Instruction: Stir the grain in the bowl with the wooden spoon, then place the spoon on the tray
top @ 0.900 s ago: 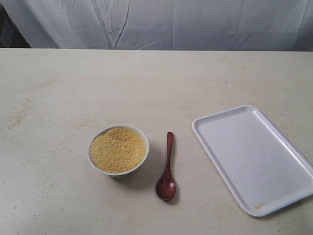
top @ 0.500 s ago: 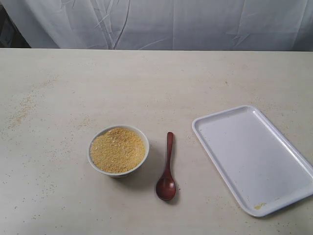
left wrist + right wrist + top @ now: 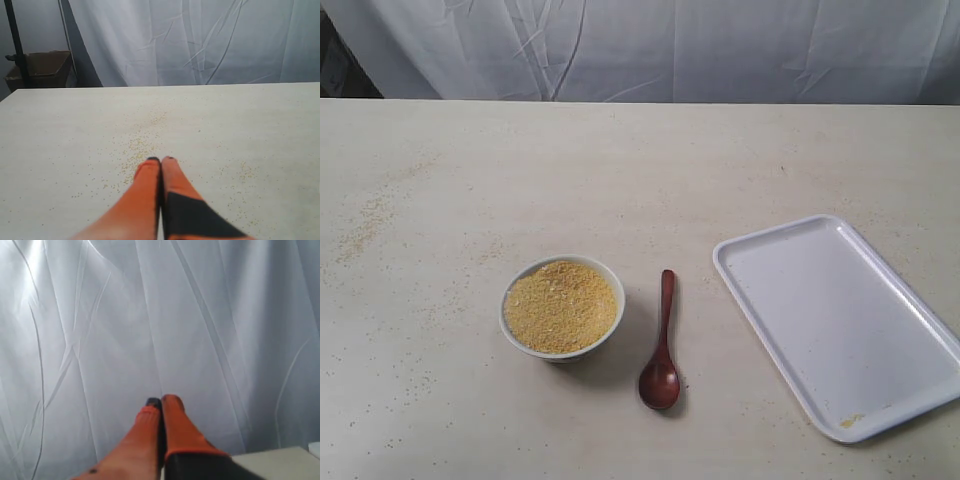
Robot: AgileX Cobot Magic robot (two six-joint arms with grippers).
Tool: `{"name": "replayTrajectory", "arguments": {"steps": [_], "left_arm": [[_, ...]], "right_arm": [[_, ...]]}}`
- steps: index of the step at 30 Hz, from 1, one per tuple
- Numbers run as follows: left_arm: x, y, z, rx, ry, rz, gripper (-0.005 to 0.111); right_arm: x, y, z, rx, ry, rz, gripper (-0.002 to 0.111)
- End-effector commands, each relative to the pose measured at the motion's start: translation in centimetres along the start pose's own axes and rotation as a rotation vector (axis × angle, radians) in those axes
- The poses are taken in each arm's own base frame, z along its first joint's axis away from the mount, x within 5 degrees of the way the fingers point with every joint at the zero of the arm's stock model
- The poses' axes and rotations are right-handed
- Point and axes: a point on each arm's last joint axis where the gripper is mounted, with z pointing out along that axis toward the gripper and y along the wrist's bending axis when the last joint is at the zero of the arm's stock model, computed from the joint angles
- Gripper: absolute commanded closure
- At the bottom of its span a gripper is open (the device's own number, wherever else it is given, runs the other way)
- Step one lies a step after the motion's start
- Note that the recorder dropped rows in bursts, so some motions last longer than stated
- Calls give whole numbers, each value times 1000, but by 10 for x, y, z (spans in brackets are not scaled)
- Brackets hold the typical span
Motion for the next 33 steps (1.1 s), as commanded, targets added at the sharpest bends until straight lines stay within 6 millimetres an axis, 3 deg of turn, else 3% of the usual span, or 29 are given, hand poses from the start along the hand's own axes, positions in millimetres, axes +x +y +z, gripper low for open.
{"name": "replayTrajectory", "arguments": {"steps": [1, 6, 9, 11, 14, 21, 24, 33], "left_arm": [[1, 0, 0, 0, -5, -4, 107], [1, 0, 0, 0, -5, -4, 107], [1, 0, 0, 0, -5, -4, 107], [1, 0, 0, 0, -5, -4, 107], [1, 0, 0, 0, -5, -4, 107], [1, 0, 0, 0, -5, -4, 107], [1, 0, 0, 0, -5, -4, 107], [1, 0, 0, -1, -5, -2, 107]], "right_arm": [[-26, 5, 10, -1, 217, -32, 109], [-55, 11, 44, 4, 656, -32, 109], [-62, 12, 72, 11, 743, -40, 109], [-53, 11, 86, 22, 801, -26, 109], [-37, 13, 100, 47, 876, 127, 109], [15, 27, 130, -17, 1187, 260, 109], [28, 45, 143, -96, 1278, 263, 109], [54, 132, 164, -410, 1423, 107, 109]]}}
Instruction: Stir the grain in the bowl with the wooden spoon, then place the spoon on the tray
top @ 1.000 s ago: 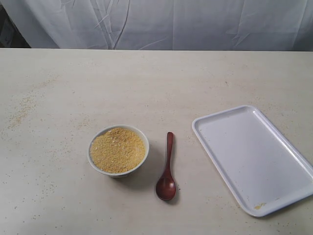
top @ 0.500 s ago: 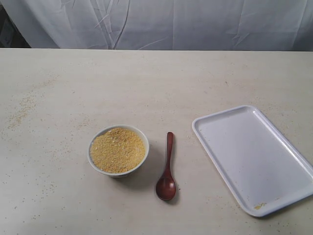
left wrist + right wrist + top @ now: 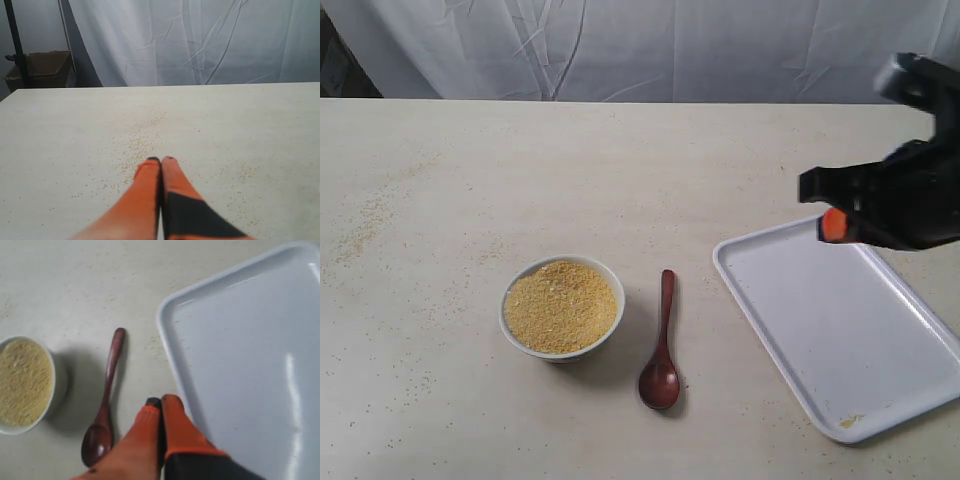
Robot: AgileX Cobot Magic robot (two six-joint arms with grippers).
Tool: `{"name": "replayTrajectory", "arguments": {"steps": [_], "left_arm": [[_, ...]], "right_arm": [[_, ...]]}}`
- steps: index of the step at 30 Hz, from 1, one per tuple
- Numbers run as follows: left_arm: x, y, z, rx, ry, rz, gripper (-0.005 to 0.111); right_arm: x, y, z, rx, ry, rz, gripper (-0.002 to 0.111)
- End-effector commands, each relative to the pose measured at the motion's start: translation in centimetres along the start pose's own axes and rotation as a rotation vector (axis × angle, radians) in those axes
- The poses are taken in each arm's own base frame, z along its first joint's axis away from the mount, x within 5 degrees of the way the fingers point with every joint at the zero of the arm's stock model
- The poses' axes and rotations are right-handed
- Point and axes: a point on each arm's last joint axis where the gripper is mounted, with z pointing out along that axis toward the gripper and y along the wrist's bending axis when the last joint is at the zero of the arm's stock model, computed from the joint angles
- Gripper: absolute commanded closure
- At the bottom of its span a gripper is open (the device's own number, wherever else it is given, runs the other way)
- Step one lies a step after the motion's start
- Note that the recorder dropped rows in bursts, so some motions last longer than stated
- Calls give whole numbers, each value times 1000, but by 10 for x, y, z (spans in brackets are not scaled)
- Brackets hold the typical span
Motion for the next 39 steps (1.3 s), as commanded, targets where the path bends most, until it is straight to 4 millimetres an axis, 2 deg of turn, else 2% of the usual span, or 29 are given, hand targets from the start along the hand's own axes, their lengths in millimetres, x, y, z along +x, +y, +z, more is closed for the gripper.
{"name": "replayTrajectory", "arguments": {"steps": [1, 7, 10, 12, 17, 19, 28, 31, 32, 33, 37, 39], "left_arm": [[1, 0, 0, 0, -5, -4, 107], [1, 0, 0, 0, -5, -4, 107], [1, 0, 0, 0, -5, -4, 107], [1, 0, 0, 0, -5, -4, 107], [1, 0, 0, 0, -5, -4, 107], [1, 0, 0, 0, -5, -4, 107], [1, 0, 0, 0, -5, -4, 107], [1, 0, 0, 0, -5, -4, 107], [1, 0, 0, 0, -5, -4, 107], [1, 0, 0, 0, -5, -4, 107], [1, 0, 0, 0, -5, -4, 107], [1, 0, 0, 0, -5, -4, 107]], "right_arm": [[-4, 33, 28, -33, 89, -124, 109], [2, 63, 78, 65, 205, -176, 109], [7, 73, 104, 133, 242, -139, 108], [10, 80, 118, 161, 260, -111, 99], [24, 93, 148, 161, 275, -72, 64], [29, 94, 156, 168, 284, -46, 59], [36, 90, 183, 173, 264, 25, 62], [38, 87, 187, 186, 272, 8, 82], [39, 87, 189, 190, 277, 8, 100], [39, 87, 189, 190, 277, 8, 109], [29, 87, 172, 217, 229, 34, 104], [19, 88, 156, 246, 156, 73, 103]]}}
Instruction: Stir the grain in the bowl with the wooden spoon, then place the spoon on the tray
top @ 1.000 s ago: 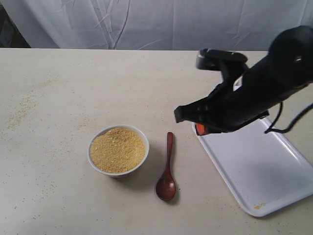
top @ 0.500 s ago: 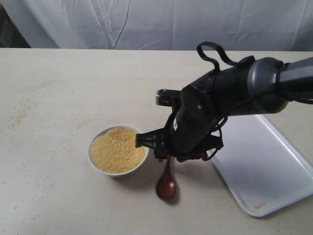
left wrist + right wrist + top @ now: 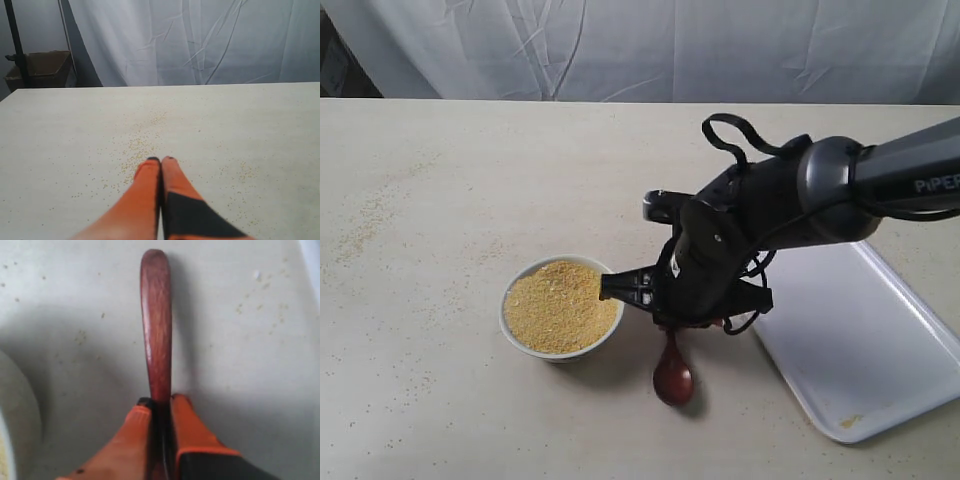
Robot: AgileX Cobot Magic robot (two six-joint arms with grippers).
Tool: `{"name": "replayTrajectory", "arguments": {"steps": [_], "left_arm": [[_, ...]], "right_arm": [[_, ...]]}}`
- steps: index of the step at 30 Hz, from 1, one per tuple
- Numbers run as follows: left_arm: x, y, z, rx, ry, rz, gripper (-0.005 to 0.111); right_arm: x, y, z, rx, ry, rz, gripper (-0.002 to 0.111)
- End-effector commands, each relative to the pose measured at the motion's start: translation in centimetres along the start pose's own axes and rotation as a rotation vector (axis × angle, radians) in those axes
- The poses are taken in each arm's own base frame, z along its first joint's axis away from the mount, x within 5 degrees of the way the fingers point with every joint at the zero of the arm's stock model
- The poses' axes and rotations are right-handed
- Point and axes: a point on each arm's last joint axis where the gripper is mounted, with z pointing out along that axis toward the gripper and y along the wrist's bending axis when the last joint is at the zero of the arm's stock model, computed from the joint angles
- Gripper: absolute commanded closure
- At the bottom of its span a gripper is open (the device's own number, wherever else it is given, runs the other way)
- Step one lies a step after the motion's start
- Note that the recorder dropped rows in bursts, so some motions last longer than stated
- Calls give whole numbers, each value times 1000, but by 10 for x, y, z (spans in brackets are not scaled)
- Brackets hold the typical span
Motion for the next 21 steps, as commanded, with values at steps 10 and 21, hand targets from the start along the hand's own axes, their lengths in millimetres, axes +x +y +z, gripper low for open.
{"name": "replayTrajectory", "arguments": {"steps": [10, 21], "left_arm": [[1, 0, 0, 0, -5, -4, 107], [1, 0, 0, 0, -5, -4, 107]], "right_arm": [[-34, 31, -62, -429, -351, 239, 102], [-29, 30, -16, -381, -257, 353, 67]]}}
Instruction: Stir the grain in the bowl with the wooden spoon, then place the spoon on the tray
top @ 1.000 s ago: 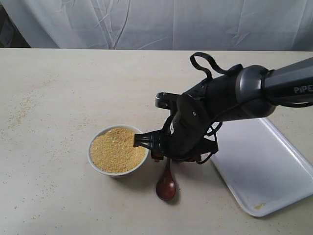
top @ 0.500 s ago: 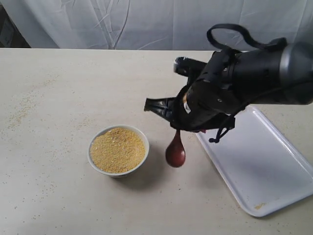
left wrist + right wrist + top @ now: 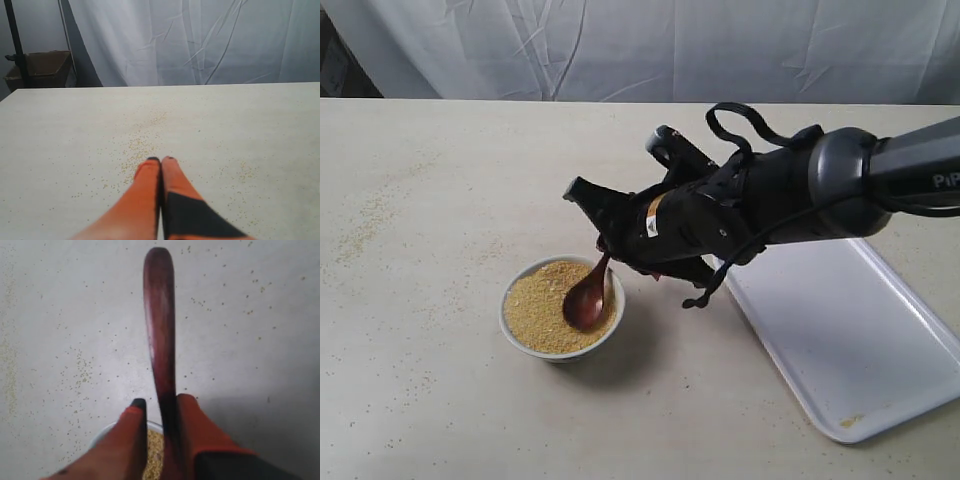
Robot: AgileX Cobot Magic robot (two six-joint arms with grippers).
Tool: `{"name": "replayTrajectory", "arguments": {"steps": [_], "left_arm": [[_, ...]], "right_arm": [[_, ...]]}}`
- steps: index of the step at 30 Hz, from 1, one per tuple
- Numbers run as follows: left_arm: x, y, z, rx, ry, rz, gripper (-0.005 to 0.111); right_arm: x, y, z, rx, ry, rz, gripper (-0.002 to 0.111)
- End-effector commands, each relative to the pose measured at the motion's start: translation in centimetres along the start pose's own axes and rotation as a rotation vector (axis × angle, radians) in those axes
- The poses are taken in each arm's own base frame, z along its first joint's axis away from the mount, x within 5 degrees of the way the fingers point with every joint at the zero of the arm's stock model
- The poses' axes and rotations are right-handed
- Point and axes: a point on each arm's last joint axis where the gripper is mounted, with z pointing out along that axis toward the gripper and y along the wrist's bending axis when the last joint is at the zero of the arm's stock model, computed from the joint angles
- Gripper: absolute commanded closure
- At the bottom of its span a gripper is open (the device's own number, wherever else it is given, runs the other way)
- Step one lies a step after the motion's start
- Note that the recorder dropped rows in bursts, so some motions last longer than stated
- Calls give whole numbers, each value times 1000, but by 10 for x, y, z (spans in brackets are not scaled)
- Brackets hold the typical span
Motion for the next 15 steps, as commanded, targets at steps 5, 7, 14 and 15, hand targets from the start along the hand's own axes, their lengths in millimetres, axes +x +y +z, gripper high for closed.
{"name": "replayTrajectory", "arguments": {"steps": [5, 7, 14, 15], "left_arm": [[1, 0, 0, 0, -5, -4, 107], [1, 0, 0, 0, -5, -4, 107], [1, 0, 0, 0, -5, -4, 107], [1, 0, 0, 0, -5, -4, 107]], "right_arm": [[-2, 4, -6, -11, -7, -6, 39], [-5, 8, -17, -15, -14, -35, 39], [-19, 22, -72, 37, -63, -599, 40], [-21, 21, -79, 70, -59, -761, 44]]}}
